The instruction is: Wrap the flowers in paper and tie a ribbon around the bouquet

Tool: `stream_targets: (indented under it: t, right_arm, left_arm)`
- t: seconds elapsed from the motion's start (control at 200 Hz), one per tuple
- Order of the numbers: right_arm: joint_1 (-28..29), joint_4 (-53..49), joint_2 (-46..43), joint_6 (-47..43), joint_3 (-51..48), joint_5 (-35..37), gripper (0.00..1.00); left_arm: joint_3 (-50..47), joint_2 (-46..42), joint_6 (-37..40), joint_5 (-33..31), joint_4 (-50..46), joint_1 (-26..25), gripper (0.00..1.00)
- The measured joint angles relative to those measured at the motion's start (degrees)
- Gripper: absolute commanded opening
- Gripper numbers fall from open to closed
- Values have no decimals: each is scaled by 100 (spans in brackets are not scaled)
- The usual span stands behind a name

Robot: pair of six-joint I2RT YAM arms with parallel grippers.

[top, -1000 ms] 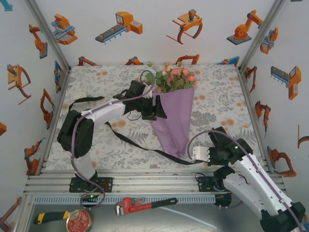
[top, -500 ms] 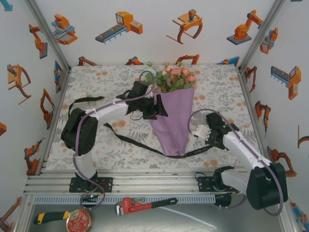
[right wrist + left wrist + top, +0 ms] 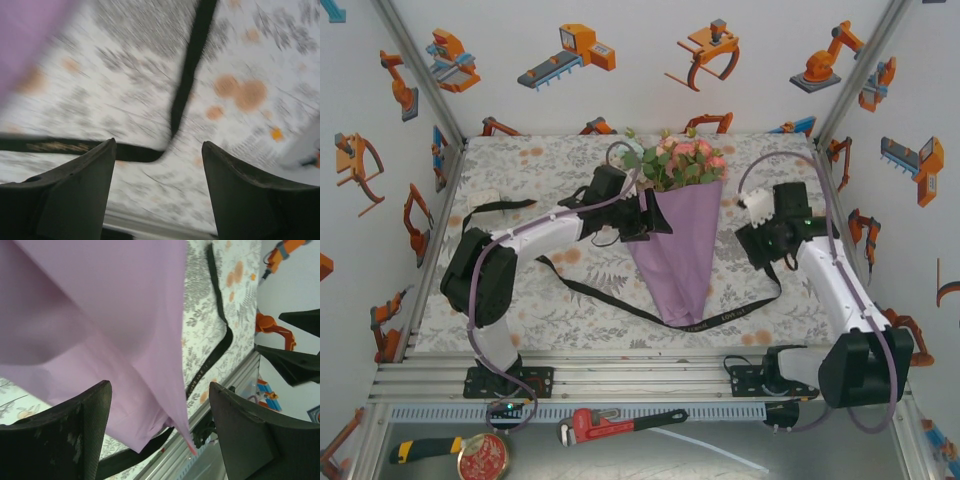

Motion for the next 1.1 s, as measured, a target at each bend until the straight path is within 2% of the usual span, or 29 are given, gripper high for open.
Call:
stream_targets:
  t: [0.085,0.195,0.275,0.36,0.441,0.561,0.631,0.731,0.871,0.916,0.986,1.096]
  right_arm:
    - [0,151,-15,1558,149,-756,66]
    - [0,212,129,3265,92,-1054,63]
    - [2,308,420,4203,-55,-1154,59]
    - [39,457,754,4804,-319,-1239,59]
    - [162,546,984,5174,-568,-1281,59]
    - [387,793,1036,5464,-789,-1364,59]
    - [474,1086,1038,5554,-911,-1432,59]
    - [542,1436,1126,5600,-1093,-1451,59]
    - [581,1808,1556,5571,-1167,-1425,61]
    - [588,1939,1716,5552,-1167,-1429,61]
    - [603,2138,1932,5534,-1167,-1440,59]
    - [623,2404,2083,5528,-1163,-1530,50]
  left_arm:
    - [321,107,24,-74,-103,-149,70]
    - [415,199,24,-190,-142,-291,63]
    - [420,367,24,-214,-212,-317,50]
    - [428,612,44,-278,-376,-313,31]
    - [415,796,42,-413,-568,-308,21]
    - [372,841,46,-726,-896,-308,19]
    - [374,841,48,-894,-997,-308,23]
    - [372,844,42,-1169,-1152,-308,34]
    - [372,844,0,-1663,-1427,-308,47]
    - [372,844,2,-1797,-1537,-308,49]
    - [372,844,4,-1945,-1635,-308,60]
    - [374,866,-2,-2065,-1707,-308,80]
